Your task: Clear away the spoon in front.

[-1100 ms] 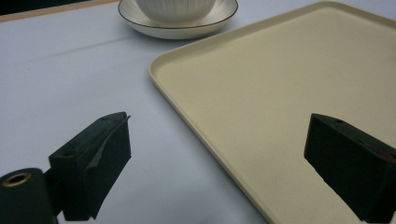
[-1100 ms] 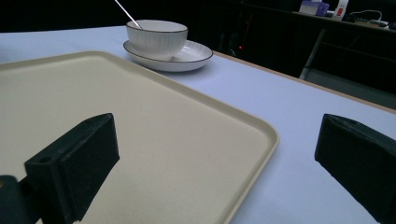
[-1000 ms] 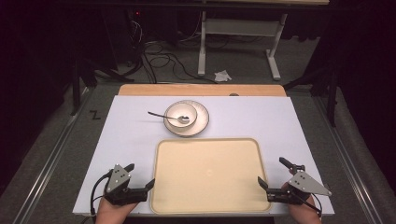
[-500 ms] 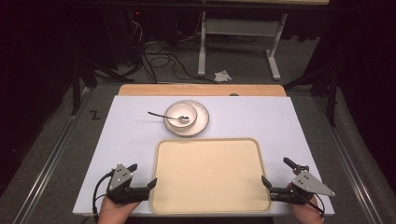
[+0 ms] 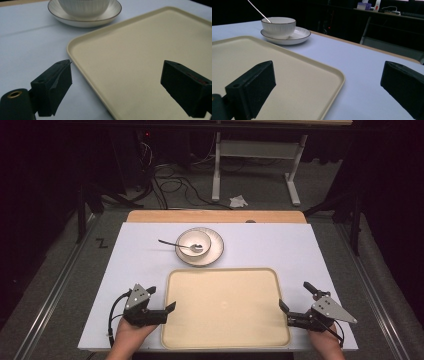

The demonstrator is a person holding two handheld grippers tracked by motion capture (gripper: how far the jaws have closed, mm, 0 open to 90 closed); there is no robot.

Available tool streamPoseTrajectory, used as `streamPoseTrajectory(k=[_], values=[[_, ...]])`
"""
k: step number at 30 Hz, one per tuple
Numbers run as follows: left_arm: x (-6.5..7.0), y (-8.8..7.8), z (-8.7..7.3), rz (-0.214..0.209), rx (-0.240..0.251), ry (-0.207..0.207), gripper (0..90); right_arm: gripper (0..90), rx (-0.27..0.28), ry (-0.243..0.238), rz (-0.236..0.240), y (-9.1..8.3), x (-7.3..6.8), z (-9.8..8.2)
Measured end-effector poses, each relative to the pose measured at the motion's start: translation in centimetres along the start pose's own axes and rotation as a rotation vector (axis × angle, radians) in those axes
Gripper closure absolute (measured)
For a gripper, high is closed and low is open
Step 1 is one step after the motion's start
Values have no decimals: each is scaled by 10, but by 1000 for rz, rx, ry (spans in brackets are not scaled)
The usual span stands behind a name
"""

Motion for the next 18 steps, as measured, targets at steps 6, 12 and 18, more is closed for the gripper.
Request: streamPoseTrajectory(k=[6,12,18], values=[[2,-12,7,62,69,-51,117,5,30,18,15,-9,2,1],[-2,-20,9,92,67,-48,116,5,23,36,34,-8,5,-2],[-13,-26,19,100,88,-78,127,5,19,36,34,-2,3,-1]])
Point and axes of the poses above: each handheld gripper's, and its own axes: y roughly forward along the jaws, z roughly out of its top, x roughly to its right, the point moved 5 cm from there along y, roughly forward along the jaws, and after that the axes turned 4 degrees about z, right-handed, at the moved point
